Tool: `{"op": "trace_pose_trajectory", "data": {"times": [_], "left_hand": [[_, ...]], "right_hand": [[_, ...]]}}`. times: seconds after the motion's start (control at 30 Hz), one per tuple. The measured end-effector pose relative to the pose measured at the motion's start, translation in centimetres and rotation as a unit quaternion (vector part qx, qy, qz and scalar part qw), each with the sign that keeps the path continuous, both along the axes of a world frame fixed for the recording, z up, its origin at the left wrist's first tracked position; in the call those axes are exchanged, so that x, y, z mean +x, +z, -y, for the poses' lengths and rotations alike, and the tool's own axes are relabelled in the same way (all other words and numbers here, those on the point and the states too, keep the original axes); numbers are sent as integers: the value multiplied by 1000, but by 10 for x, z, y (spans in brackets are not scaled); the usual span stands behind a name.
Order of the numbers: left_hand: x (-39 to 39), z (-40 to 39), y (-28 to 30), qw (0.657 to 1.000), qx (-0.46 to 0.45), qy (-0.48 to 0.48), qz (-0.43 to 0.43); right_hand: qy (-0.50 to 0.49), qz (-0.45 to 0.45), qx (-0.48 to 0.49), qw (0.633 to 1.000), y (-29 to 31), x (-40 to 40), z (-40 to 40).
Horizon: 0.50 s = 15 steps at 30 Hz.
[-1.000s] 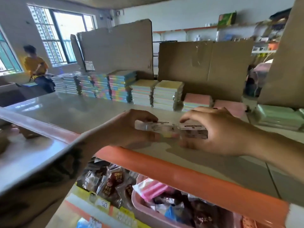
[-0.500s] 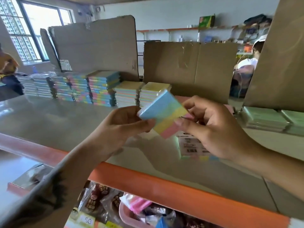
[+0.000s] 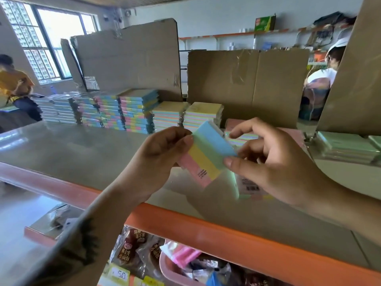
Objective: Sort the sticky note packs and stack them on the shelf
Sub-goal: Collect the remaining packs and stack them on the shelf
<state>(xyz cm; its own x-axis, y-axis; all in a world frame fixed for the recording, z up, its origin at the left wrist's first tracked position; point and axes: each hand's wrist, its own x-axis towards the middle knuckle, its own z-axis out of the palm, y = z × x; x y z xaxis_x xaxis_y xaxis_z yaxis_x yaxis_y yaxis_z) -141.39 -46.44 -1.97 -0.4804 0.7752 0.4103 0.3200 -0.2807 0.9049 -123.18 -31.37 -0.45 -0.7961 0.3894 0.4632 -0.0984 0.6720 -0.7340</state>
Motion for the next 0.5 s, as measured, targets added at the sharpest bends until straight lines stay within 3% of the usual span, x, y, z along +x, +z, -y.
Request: {"op": "trace_pose_trajectory", "data": {"times": [0.17,0.5], "left_hand": [[1,0,0,1000,-20,8,-13],[1,-5,-2,994,-82,18,-76]], "right_hand": [[16,1,240,971,-12,1,-6],[22,28,310,950,-10,0,-9]]}}
